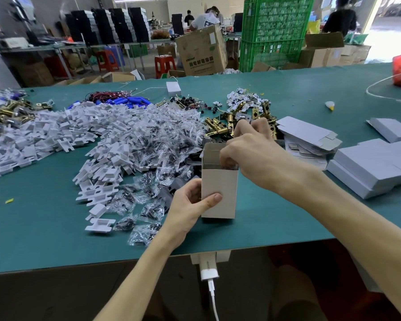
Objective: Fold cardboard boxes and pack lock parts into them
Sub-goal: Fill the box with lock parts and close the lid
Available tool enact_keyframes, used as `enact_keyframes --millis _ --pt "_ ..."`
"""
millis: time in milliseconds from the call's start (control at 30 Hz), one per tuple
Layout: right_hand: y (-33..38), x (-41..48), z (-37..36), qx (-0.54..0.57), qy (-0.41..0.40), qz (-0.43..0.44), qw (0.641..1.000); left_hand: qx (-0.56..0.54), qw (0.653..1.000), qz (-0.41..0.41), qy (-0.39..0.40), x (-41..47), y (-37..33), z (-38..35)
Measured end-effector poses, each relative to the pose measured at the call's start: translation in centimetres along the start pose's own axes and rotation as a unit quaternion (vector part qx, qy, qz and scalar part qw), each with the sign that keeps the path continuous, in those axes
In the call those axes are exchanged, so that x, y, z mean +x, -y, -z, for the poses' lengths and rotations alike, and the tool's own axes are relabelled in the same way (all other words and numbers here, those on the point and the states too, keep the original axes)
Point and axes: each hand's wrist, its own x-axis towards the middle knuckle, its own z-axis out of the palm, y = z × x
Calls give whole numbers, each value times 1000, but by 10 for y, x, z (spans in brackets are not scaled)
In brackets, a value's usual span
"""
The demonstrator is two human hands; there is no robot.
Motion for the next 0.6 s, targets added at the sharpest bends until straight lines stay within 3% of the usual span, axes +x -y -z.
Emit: enact_keyframes --millis 267,333,400,500,600 --pt "12 -10 -5 -13 53 2 999 1 1000 -9 0 0 -1 -1" --pt "11 -11 -6 23 58 -11 998 5 1000 -15 2 0 -2 0" --pt "9 -15 -10 108 5 -24 994 5 1000 -23 -1 0 -2 -1" --pt "6 -25 -24 281 -108 -64 951 3 1000 -30 3 0 -3 -1" --pt "6 -33 -44 408 -139 -147 890 20 999 -41 16 -1 -5 -1"
